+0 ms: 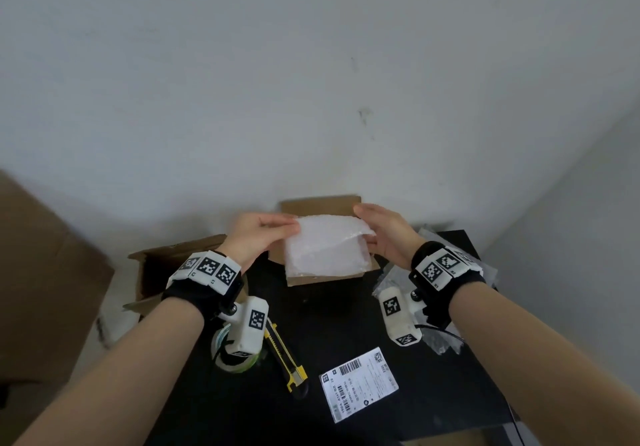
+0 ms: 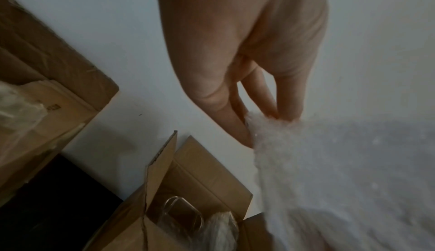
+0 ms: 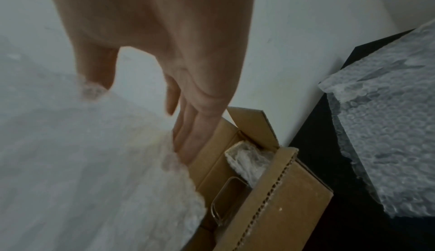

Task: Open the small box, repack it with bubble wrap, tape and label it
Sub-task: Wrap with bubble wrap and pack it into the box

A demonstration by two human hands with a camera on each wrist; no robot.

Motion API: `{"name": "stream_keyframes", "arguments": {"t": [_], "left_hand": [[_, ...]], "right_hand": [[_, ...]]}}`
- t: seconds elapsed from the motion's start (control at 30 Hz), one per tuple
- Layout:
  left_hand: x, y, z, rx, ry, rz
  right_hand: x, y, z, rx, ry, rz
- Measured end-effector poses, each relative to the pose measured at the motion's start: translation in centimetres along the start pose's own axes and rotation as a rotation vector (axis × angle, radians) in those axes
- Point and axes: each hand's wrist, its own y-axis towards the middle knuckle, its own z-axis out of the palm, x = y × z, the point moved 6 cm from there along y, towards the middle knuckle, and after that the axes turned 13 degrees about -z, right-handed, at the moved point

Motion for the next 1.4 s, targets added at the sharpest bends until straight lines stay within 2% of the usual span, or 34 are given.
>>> {"name": "stream_keyframes", "arguments": {"t": [0.13, 0.23, 0.3, 0.4, 0.43, 0.53, 0.6, 0.7, 0.97, 1.17, 1.3, 1.4], "left_hand": [[-0.3, 1.0, -0.1, -0.080, -0.025, 0.053], [-0.6, 1.4, 0.0, -0.124, -0.031, 0.081], [-0.5, 1.9, -0.1, -0.167, -0.017, 0.090], [0.6, 2.5, -0.1, -0.238, -0.105, 0.085], [1.0, 2.6, 0.0, -0.275, -0.058, 0.096], [2.7, 2.5, 0.1, -0.386, 0.339, 0.186], [4.0, 2.5, 0.5, -0.386, 0.586, 0.211], [5.3, 2.8, 0.9, -0.363, 0.757, 0.189], [7.3, 3.0, 1.3, -0.343, 0.694, 0.107], [8.2, 3.6, 1.9, -0.300, 0.849, 0.136], [8.6, 3.8, 2.0, -0.303, 0.871, 0.140], [8.8, 3.9, 1.6, -0.316, 0.793, 0.106]], "right_hand": [[-0.8, 1.0, -0.1, 0.119, -0.075, 0.158], [-0.8, 1.5, 0.0, 0.197, -0.169, 0.194], [-0.4, 2.3, -0.3, 0.156, -0.226, 0.140], [0.8, 3.7, -1.5, -0.034, -0.341, -0.010], [1.2, 4.1, -1.9, -0.073, -0.387, -0.046], [1.8, 5.3, -2.1, -0.083, -0.542, -0.156], [1.7, 6.0, -1.8, -0.047, -0.697, -0.215], [1.4, 6.4, -0.6, -0.015, -0.831, -0.220], [-0.5, 7.7, 3.6, -0.012, -1.011, -0.231], [-1.6, 8.1, 5.9, 0.053, -1.177, -0.316], [-2.9, 7.6, 6.8, 0.149, -1.168, -0.352], [-3.5, 7.0, 6.9, 0.236, -1.228, -0.327]]}}
